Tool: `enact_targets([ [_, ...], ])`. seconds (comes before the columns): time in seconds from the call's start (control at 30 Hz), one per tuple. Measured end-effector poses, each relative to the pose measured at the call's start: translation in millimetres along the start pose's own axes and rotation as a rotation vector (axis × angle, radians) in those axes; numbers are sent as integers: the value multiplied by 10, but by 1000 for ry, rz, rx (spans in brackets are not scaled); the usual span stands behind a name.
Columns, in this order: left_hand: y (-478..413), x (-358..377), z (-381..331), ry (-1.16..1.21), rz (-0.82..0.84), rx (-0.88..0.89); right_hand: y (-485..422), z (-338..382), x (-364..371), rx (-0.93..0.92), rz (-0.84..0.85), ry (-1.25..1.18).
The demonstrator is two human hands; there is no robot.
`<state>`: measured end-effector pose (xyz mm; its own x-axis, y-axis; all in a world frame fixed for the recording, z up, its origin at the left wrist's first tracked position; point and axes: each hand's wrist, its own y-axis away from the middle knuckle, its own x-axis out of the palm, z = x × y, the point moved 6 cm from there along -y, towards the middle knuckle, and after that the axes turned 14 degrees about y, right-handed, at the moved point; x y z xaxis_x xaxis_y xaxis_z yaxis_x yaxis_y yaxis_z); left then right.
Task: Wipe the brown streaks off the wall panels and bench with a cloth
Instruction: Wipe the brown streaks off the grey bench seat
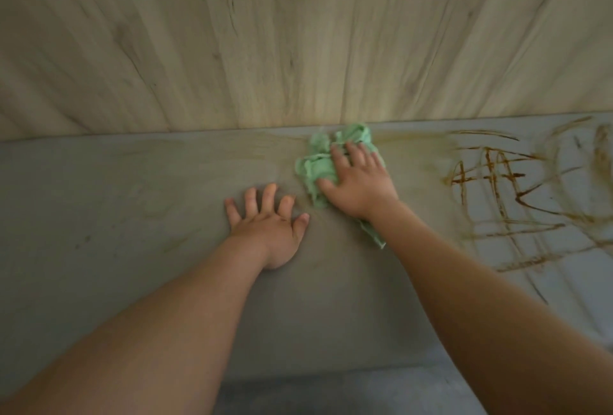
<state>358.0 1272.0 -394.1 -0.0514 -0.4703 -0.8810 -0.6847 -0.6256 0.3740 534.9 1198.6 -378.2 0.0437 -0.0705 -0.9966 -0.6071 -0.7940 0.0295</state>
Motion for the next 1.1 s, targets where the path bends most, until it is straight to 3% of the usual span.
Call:
enact_targets([
  [0.17, 22, -29, -37, -18, 18, -28, 719, -181, 22, -170, -41, -4],
  [0.23, 43, -60, -38, -30, 21, -46, 926, -554, 64, -74, -21, -9],
  [0.37, 123, -158, -224, -115, -2, -77, 1376, -1305, 143, 291, 53, -37],
  [0.43, 150, -219, -435, -127, -46, -66, 1510, -1288, 145, 307, 78, -36],
  [0.6, 225, -48, -1223, -30, -102, 136, 2066, -851, 85, -34, -12, 8],
  [0.7, 221, 126, -1559, -12, -107, 222, 2381, -1026, 149, -176, -66, 32],
  [0.77, 206, 204, -1717, -1, -109, 255, 2409, -1450, 192, -80, -61, 21],
  [0.87, 168, 246, -1857, 13, -124, 283, 2339, -2110, 214, 220, -15, 17],
  [1.0, 47, 213, -1910, 39, -152, 296, 2099, -2332, 260, 551, 62, -24],
  [1.1, -96, 202, -1899, 61, -126, 249, 1823, -2052, 236, 426, 45, 10],
])
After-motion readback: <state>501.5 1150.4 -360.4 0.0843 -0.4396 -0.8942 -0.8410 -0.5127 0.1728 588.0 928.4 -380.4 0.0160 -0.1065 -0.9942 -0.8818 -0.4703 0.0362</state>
